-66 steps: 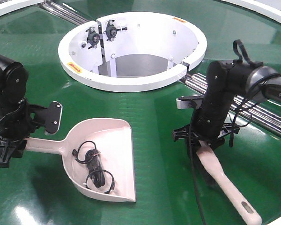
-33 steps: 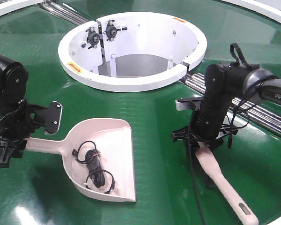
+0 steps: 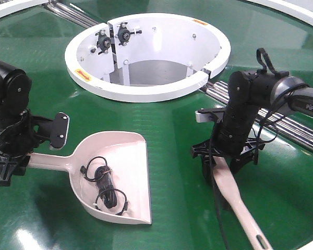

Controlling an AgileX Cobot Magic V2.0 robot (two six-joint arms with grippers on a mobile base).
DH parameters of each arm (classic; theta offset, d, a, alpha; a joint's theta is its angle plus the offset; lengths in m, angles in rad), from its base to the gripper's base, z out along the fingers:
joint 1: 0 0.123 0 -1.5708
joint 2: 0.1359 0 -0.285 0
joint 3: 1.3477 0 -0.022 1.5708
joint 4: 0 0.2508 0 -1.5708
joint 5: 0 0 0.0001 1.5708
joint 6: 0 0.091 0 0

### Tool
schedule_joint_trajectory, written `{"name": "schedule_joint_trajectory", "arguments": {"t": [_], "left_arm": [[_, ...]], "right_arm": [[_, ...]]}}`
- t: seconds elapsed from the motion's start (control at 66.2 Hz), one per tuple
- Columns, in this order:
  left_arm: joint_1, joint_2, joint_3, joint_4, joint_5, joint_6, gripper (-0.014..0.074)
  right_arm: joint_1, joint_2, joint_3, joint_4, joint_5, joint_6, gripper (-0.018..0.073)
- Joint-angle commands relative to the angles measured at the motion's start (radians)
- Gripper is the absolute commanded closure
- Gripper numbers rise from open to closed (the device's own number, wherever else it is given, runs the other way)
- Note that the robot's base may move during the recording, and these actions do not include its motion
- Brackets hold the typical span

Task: Clean and inspect green conveyor with broom and dustpan
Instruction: 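Move the brush back away from the dustpan with the right gripper, then lower the brush onto the conveyor and open the right gripper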

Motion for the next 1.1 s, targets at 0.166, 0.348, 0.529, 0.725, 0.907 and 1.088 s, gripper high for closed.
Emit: {"name": "schedule_joint_trajectory", "arguments": {"t": [0.166, 0.348, 0.529, 0.725, 0.907, 1.088], "left_arm": [[-0.009, -0.037, -0.029, -0.011, -0.001, -0.004, 0.0619], [-0.009, -0.037, -0.029, -0.011, -0.001, -0.004, 0.0619], [-0.009, -0.037, -0.029, -0.011, -0.001, -0.004, 0.0619], [-0.009, -0.037, -0.029, -0.011, -0.001, -0.004, 0.0619], [-0.009, -0.037, -0.029, -0.011, -0.001, -0.004, 0.0619], [-0.009, -0.037, -0.029, -0.011, -0.001, -0.004, 0.0619]], "right_arm": [[-0.005, -0.060, -0.020, 0.005, -0.022, -0.006, -0.0039], [-0.005, -0.093, -0.020, 0.010, -0.069, -0.006, -0.0029], [-0.005, -0.126, -0.020, 0.011, -0.106, -0.007, -0.0029], [-0.002, -0.158, -0.020, 0.056, -0.132, -0.053, -0.0029], [0.000, -0.261, -0.013, 0.078, -0.243, -0.072, -0.0029], [-0.002, -0.443, 0.150, 0.088, -0.518, -0.156, -0.0029]]}}
